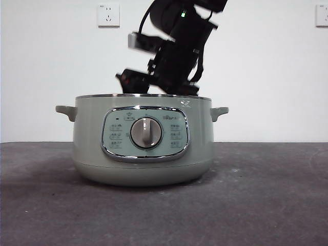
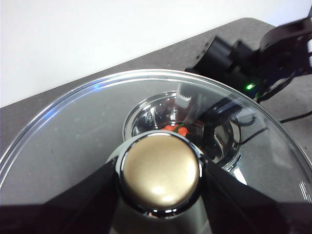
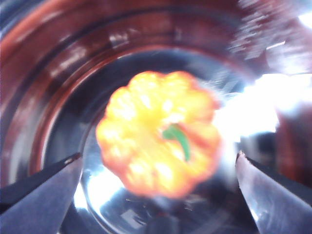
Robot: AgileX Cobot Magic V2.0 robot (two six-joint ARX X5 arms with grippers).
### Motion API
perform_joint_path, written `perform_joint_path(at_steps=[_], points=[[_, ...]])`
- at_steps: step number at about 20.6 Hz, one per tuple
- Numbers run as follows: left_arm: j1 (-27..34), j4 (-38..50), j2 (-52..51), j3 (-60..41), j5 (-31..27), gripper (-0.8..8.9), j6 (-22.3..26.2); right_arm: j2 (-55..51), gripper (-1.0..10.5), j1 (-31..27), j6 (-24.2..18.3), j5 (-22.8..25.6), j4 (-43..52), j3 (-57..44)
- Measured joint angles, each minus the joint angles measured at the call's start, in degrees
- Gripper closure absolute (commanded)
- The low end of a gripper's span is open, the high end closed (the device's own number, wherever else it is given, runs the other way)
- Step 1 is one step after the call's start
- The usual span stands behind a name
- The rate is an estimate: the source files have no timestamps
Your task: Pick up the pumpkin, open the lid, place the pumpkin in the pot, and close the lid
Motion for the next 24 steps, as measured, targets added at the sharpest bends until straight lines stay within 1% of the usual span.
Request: perform_joint_path(at_steps=[1,3,5,6,8,13,18,24], points=[[0.0,0.61,1.07,0.0,0.0,8.22,0.0,-2.6,3.3,-0.22,0.13,1.68,-0.09,0.07],[0.0,2.29,3.8,0.0,0.63,8.22,0.02,-10.29,3.5,-0.59,0.35,7.15,-1.2,0.57],[0.0,6.51,7.56,0.0,3.13,8.22,0.02,-19.43,3.5,-1.2,1.29,11.72,-4.66,1.05],[0.0,9.49,9.86,0.0,4.63,8.22,0.02,-24.02,3.5,-1.79,1.9,12.17,-6.8,1.09],[0.0,14.34,15.02,0.0,5.75,8.22,0.07,-33.05,3.5,-2.69,3.1,12.44,-10.73,1.09],[0.0,23.17,27.85,0.0,7.89,8.22,0.77,-49.66,3.5,-2.64,3.8,12.46,-14.8,1.14],[-0.33,29.27,35.19,0.0,8.83,8.22,1.16,-55.6,3.5,-2.56,4.66,12.48,-17.7,1.14],[-1.14,34.27,42.1,0.0,8.96,8.22,1.18,-57.61,3.5,-2.56,4.83,12.48,-21.03,1.14]])
